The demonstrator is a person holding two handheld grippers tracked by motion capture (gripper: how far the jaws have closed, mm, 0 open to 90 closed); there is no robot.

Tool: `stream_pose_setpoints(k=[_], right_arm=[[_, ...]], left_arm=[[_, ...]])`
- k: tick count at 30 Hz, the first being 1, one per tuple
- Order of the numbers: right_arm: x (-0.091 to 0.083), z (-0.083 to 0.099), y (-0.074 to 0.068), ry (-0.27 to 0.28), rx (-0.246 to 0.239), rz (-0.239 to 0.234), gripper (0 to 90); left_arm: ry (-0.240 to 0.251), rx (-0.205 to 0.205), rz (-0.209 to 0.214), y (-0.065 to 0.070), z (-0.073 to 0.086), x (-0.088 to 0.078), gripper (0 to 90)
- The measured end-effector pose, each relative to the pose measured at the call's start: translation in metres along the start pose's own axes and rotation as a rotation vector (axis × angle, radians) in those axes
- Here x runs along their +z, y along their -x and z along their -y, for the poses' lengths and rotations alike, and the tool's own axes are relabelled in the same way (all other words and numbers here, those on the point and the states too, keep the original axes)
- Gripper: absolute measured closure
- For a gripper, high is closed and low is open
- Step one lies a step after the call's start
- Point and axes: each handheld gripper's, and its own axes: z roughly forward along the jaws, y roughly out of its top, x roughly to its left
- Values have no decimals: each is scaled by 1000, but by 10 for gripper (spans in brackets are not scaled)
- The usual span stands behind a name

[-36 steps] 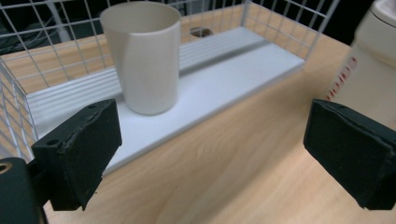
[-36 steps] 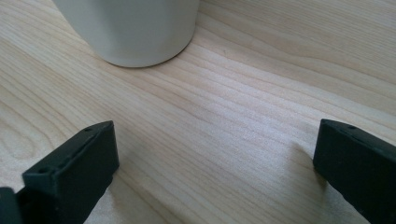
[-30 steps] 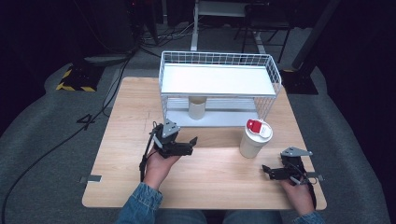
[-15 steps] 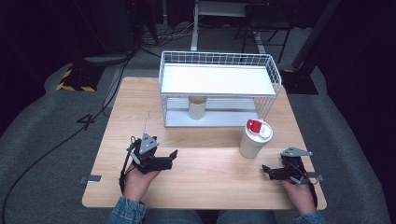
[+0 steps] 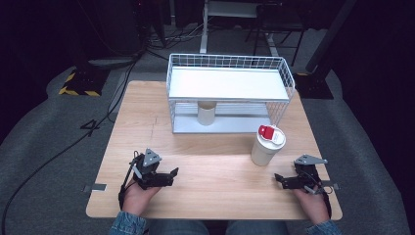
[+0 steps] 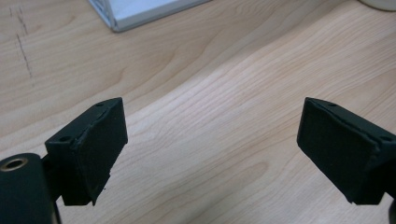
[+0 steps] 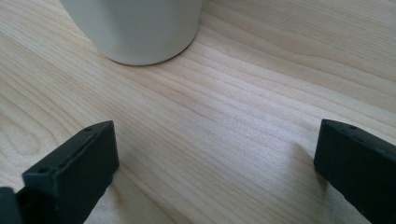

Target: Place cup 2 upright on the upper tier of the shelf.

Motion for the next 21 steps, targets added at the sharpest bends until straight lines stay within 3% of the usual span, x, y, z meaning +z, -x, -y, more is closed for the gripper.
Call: stream_pose_setpoints(k=[5,12,14,18,21], right_arm=[[0,0,0,0,0,0,2],[0,0,0,0,0,0,2],[0,0,0,0,0,0,2],[0,0,0,0,-2,-2,2],[0,0,0,1,-3,-4,2]], left_arm=[[-69,13,-16,-2,8,8,101],[-120,-37,-31,-8,17,14,106],[-143,-28,-41,-8,18,18,105],[-141,8,-66,-5,20,20,86],[-131,8,-62,-5,21,21,56]])
